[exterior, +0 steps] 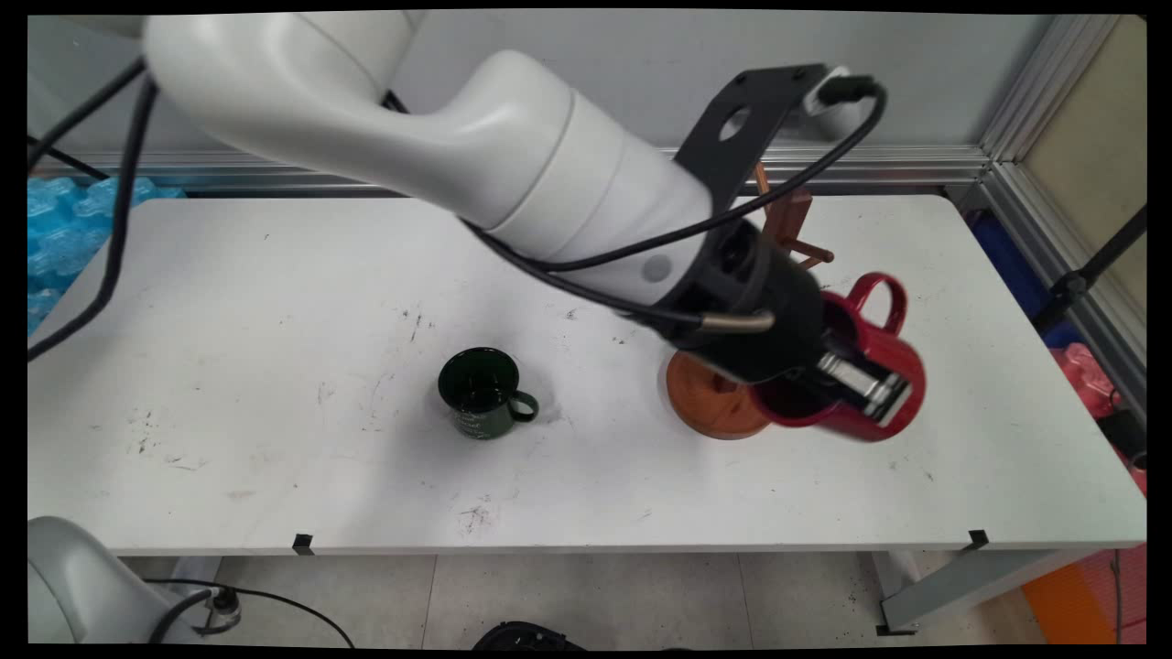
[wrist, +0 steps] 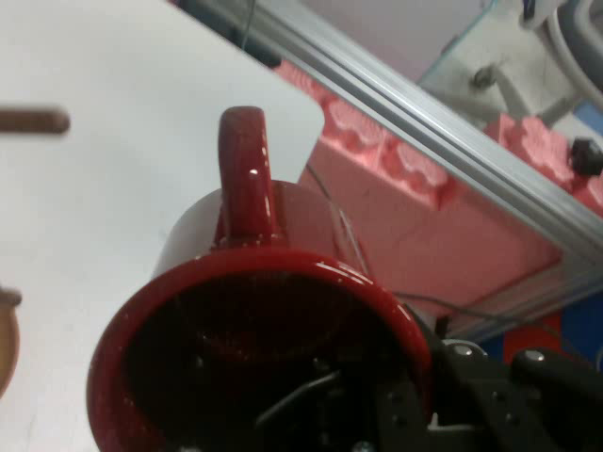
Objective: Place the picked object on the table
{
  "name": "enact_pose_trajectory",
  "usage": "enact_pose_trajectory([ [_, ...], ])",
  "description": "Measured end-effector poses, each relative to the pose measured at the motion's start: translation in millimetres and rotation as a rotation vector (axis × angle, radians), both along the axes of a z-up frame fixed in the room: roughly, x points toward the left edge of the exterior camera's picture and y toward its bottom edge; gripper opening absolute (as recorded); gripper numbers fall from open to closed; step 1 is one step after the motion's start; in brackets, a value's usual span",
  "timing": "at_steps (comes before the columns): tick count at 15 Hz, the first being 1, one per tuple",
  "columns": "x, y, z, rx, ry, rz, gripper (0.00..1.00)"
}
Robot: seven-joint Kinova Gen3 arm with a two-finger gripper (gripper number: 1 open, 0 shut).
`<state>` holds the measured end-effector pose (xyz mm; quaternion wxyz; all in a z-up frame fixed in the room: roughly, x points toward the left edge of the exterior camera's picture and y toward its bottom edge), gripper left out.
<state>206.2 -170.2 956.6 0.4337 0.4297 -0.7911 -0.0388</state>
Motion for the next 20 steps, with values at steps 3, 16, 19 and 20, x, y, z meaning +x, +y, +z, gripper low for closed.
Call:
enact_pose_trajectory([
  [3, 14.0, 12.8, 9.6, 0.015, -0.029, -0.009, 0.00],
  [16, 112.5, 27.4, 52.3, 0.027, -0.236, 0.050, 0.00],
  [19, 132.0, 21.0, 54.9, 0.026, -0.296, 0.061, 0.00],
  [20, 136.6, 18.7, 55.1, 0.026, -0.314, 0.061, 0.00],
])
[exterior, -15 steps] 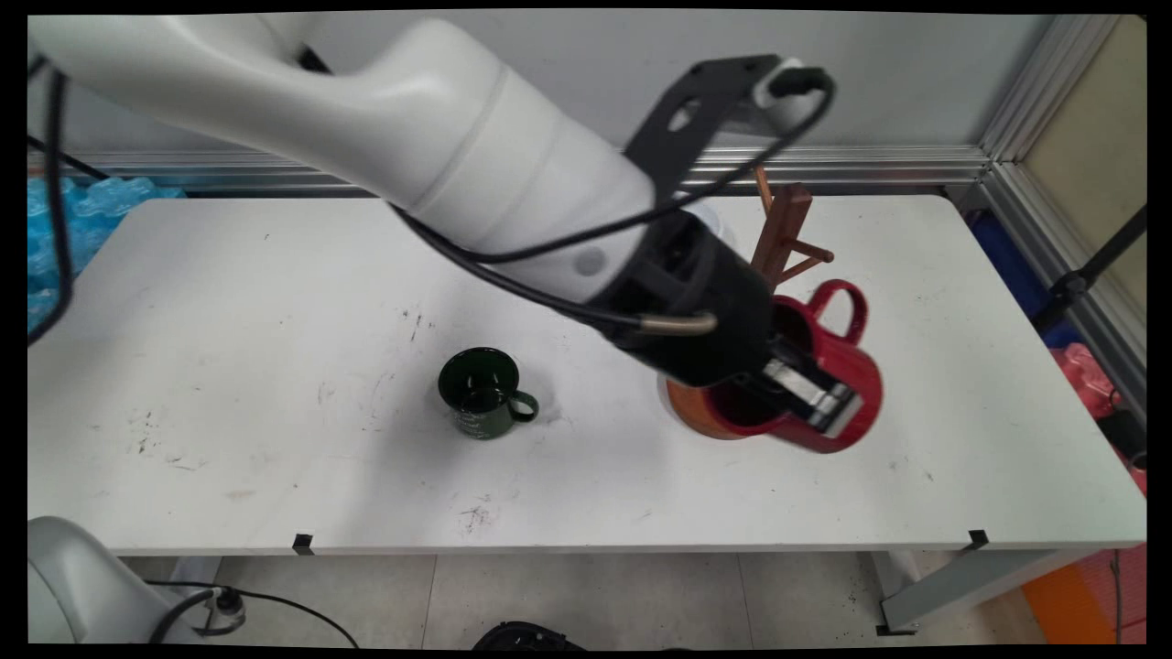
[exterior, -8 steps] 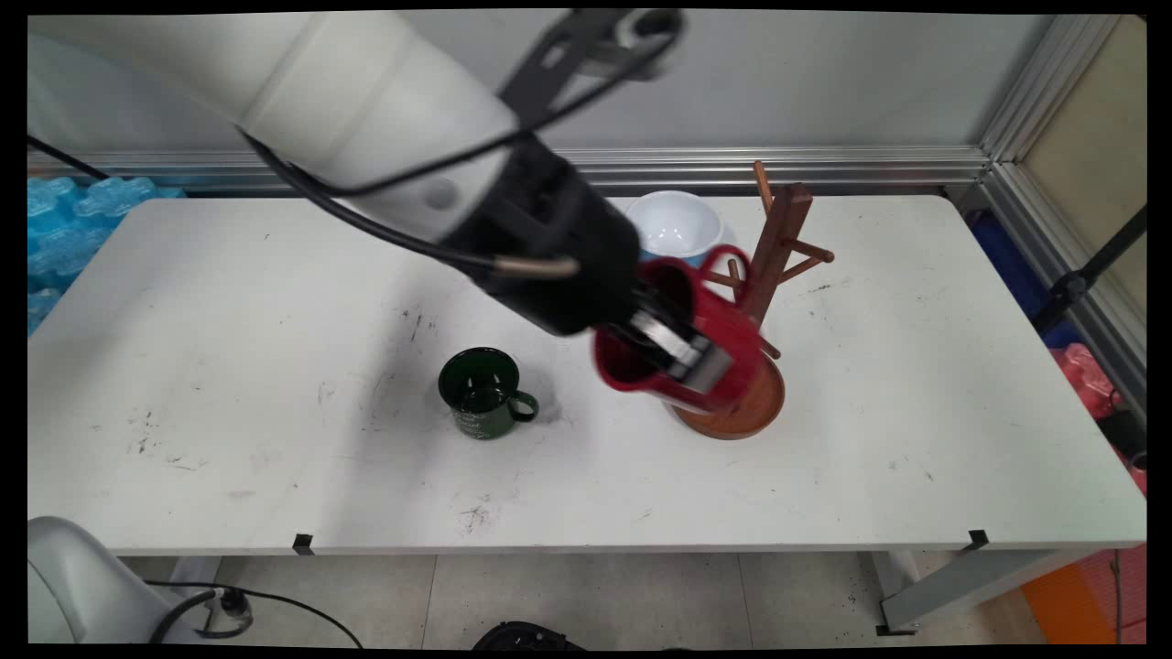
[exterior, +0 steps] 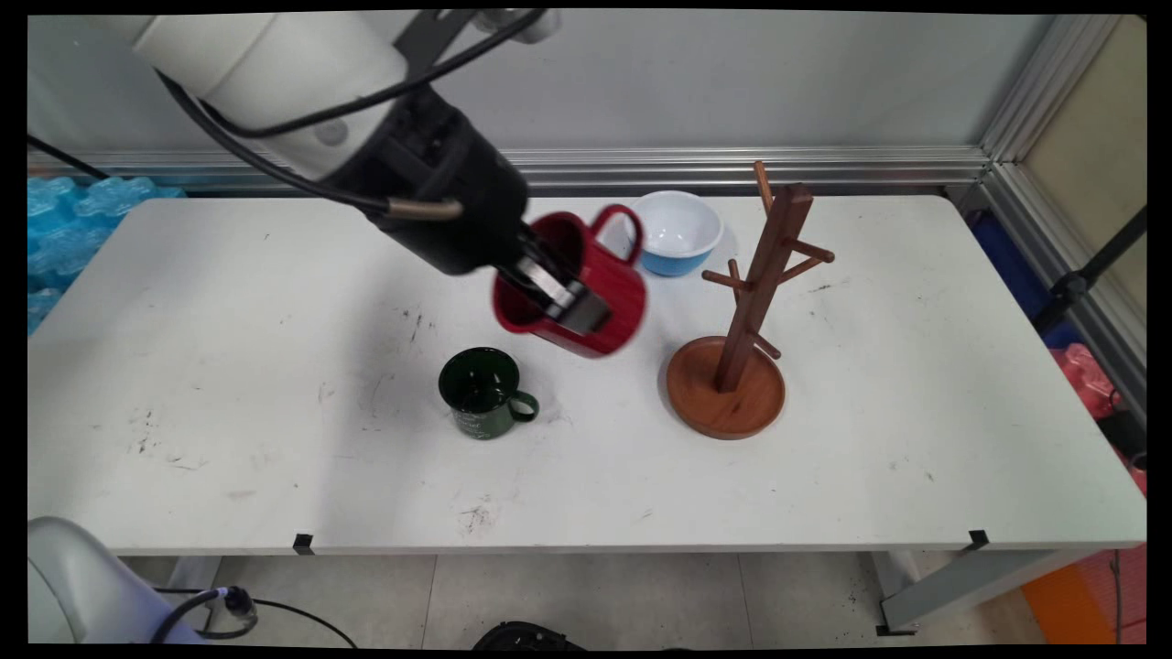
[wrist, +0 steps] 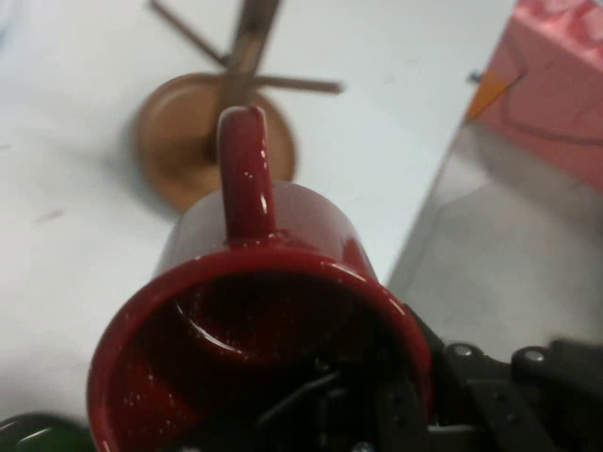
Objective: Place the picked object on the table
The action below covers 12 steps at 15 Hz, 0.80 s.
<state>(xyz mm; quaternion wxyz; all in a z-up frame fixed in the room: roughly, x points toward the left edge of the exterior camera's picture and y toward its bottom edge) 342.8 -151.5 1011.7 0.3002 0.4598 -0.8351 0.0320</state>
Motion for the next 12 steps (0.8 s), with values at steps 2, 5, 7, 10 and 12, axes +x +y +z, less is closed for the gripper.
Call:
enact_pose_trajectory([
  [2, 10.9, -8.0, -0.4, 0.002, -0.046, -0.002, 0.00],
  [5, 28.5, -25.5, -1.2, -0.001, -0.119, 0.001, 0.00],
  [7, 43.8, -44.6, -2.2, -0.005, -0.179, 0.005, 0.00],
  [10, 60.6, -72.0, -6.3, -0.006, -0.250, 0.007, 0.00],
  [12, 67.3, -89.8, -11.7, 0.003, -0.285, -0.002, 0.00],
])
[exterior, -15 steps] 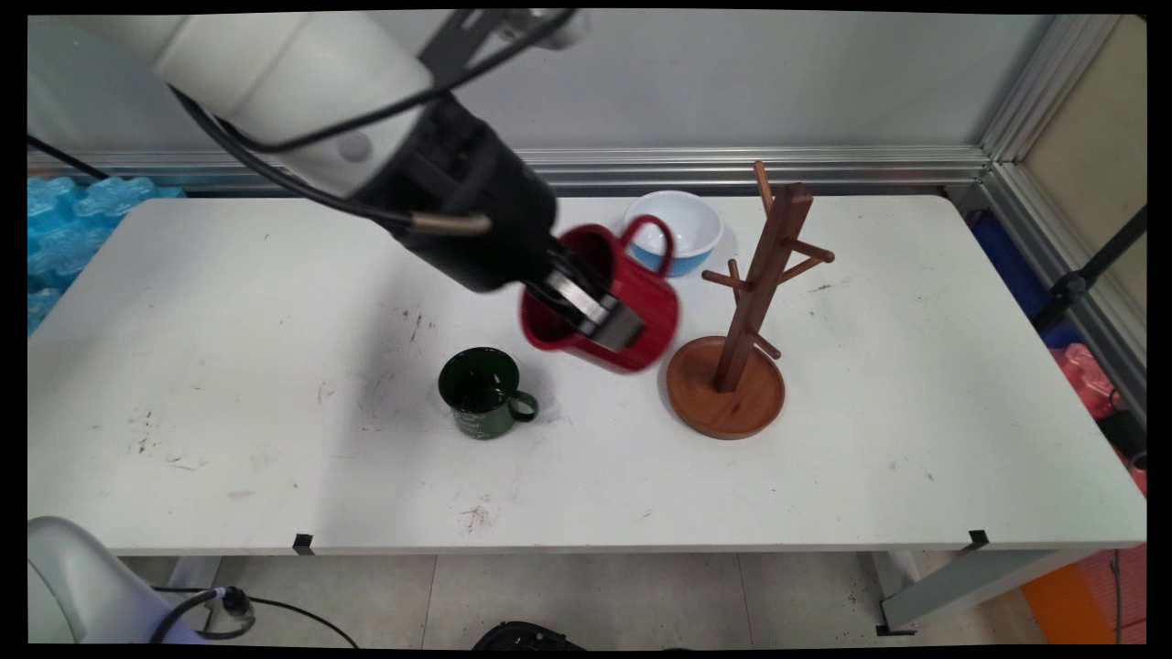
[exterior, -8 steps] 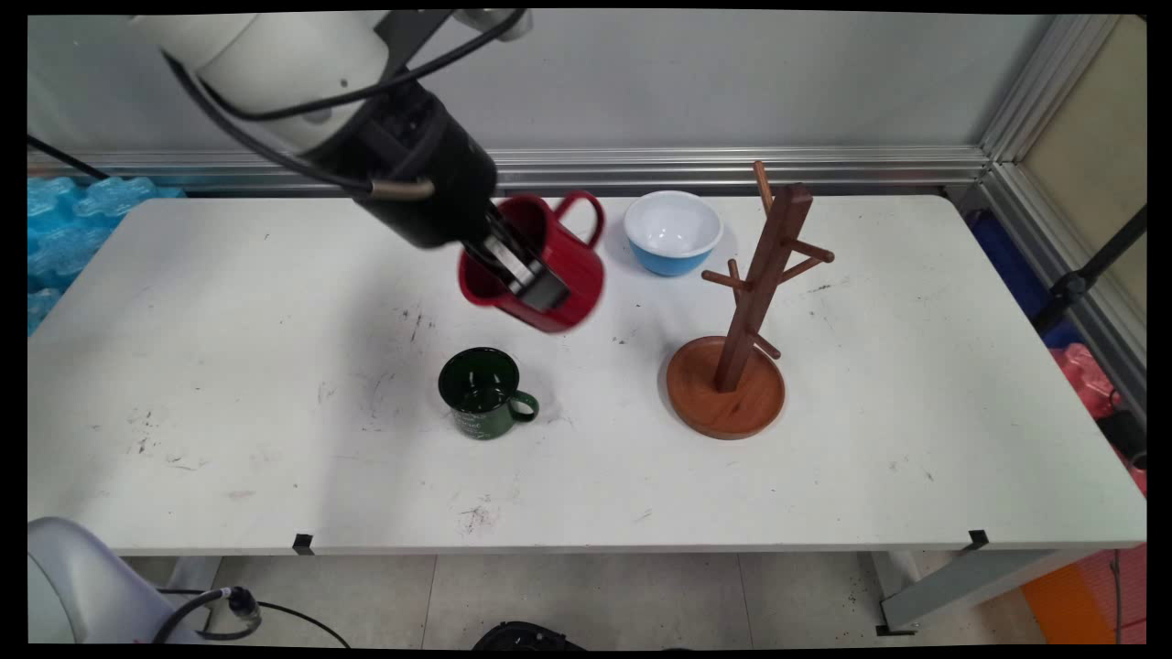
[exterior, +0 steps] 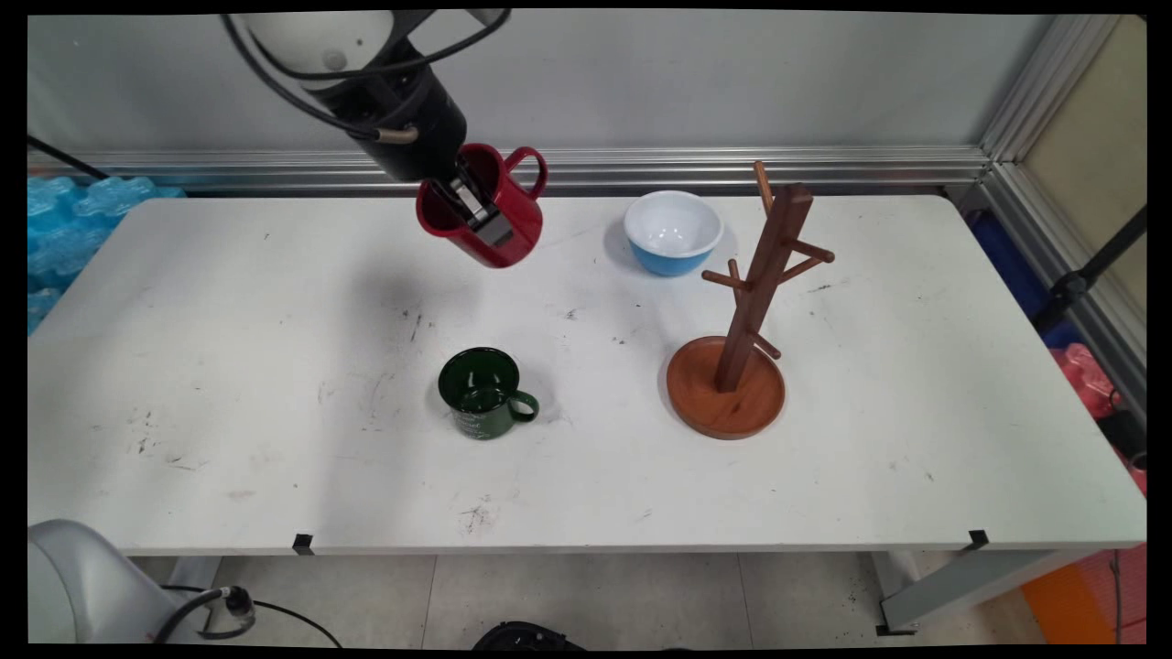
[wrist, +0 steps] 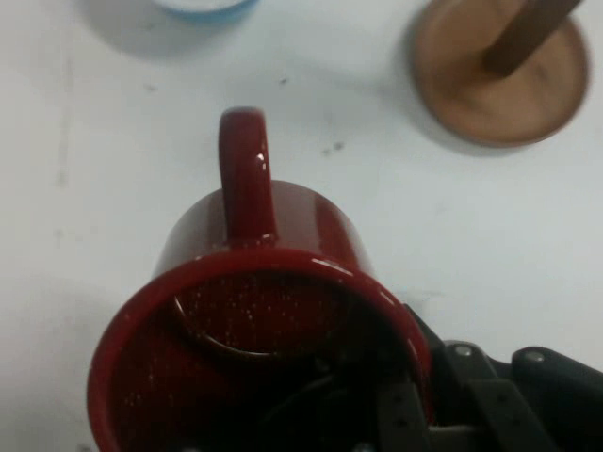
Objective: Place the picked object on the table
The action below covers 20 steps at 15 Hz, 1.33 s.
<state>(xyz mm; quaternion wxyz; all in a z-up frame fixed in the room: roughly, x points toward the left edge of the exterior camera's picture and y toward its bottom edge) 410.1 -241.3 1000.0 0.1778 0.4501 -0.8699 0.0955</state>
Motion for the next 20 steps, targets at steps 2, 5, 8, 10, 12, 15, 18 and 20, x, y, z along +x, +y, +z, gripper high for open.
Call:
enact_pose_trajectory([
  [2, 4.7, -16.6, -7.5, 0.023, -0.026, -0.008, 0.00],
  [5, 10.1, -39.0, -19.0, 0.058, -0.055, -0.019, 0.00],
  [8, 15.2, -64.7, -34.6, 0.106, -0.084, -0.055, 0.00],
  [10, 18.1, -80.0, -45.6, 0.139, -0.098, -0.089, 0.00],
  [12, 19.5, -90.9, -54.3, 0.165, -0.104, -0.116, 0.00],
  [15, 22.3, -110.3, -72.6, 0.215, -0.114, -0.167, 0.00],
  [18, 25.0, -128.7, -91.1, 0.256, -0.131, -0.201, 0.00],
  [20, 26.5, -136.8, -99.9, 0.273, -0.141, -0.212, 0.00],
])
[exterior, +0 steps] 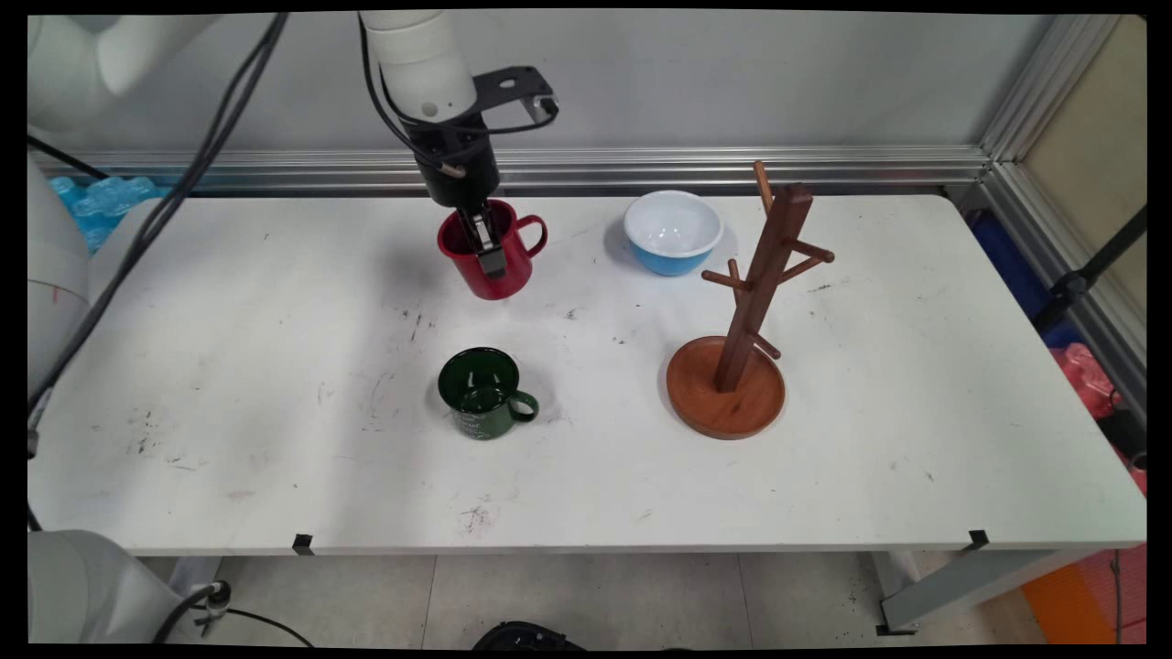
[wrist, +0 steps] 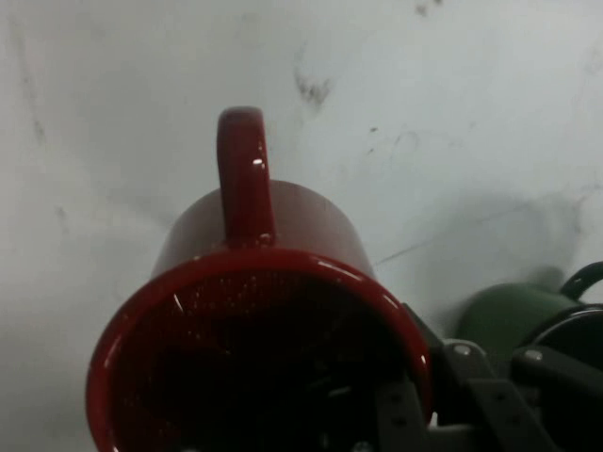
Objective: Place the picked object on the table
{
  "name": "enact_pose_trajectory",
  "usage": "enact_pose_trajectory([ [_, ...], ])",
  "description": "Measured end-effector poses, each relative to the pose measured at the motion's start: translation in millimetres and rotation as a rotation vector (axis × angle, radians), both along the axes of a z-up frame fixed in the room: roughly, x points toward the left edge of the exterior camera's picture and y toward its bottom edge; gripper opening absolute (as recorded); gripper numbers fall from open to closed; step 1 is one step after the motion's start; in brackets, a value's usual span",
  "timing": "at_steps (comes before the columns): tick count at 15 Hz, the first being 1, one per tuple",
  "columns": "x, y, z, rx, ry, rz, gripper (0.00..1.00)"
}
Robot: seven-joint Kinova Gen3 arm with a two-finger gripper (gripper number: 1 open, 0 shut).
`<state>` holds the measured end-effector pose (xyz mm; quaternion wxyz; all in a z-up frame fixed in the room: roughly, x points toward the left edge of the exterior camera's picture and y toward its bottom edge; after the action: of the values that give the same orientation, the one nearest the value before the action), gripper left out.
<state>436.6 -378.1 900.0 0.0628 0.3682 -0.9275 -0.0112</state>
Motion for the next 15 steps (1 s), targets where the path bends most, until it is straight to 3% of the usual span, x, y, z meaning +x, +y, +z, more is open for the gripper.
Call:
enact_pose_trajectory([
  [5, 3.5, -19.1, -24.4, 0.047, -0.031, -0.023, 0.00],
  [15, 1.9, -33.4, -52.9, 0.096, -0.063, -0.057, 0.00],
])
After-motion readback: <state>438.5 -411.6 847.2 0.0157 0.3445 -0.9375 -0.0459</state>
